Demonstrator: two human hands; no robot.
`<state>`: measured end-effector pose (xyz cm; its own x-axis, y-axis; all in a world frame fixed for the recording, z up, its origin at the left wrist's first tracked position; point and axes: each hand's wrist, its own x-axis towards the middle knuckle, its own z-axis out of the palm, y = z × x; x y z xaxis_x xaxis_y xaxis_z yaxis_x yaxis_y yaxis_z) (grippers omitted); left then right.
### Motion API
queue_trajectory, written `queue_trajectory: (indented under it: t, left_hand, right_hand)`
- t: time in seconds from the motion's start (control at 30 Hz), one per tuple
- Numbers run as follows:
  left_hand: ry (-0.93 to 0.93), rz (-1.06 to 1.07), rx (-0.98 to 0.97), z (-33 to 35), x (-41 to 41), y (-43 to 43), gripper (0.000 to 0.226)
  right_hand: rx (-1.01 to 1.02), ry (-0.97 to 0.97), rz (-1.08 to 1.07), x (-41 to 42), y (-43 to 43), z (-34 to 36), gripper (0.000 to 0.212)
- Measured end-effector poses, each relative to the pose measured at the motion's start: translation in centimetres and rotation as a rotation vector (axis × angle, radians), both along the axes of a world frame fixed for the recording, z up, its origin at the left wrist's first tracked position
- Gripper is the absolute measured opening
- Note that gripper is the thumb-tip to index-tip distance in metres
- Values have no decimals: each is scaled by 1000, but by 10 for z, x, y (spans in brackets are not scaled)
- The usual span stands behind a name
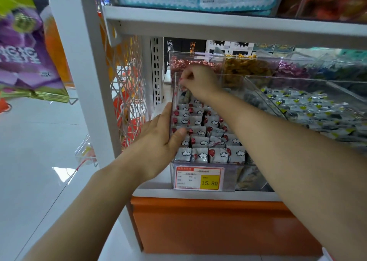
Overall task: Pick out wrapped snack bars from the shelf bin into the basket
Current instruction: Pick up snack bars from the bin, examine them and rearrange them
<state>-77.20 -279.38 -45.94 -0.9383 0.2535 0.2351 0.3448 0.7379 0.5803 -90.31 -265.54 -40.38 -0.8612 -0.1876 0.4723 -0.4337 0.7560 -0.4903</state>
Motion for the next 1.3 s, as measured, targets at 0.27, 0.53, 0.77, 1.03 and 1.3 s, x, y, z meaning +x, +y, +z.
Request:
queue_trajectory:
  t: [0.27, 0.53, 0.77, 1.03, 1.3]
  left_hand:
    - [238, 161, 62, 19, 24, 8, 81]
    - [235, 121, 284, 25, 67, 33, 36]
    - [40, 96, 620, 24, 84, 36, 30]
    - [-416, -130, 1206, 26, 83, 34, 28]
    - [-548, -246, 1449, 32, 81, 42, 15]
  right_hand:
    - [-644, 145, -92, 88, 34, 14, 1]
    - [-1062, -325, 30, 187, 71, -10, 12]
    - [-1379, -695, 218, 211, 78, -15, 19]
    - [-1540, -762, 285, 212, 88, -16, 23]
    - [-1688, -737, 298, 205, 96, -20, 28]
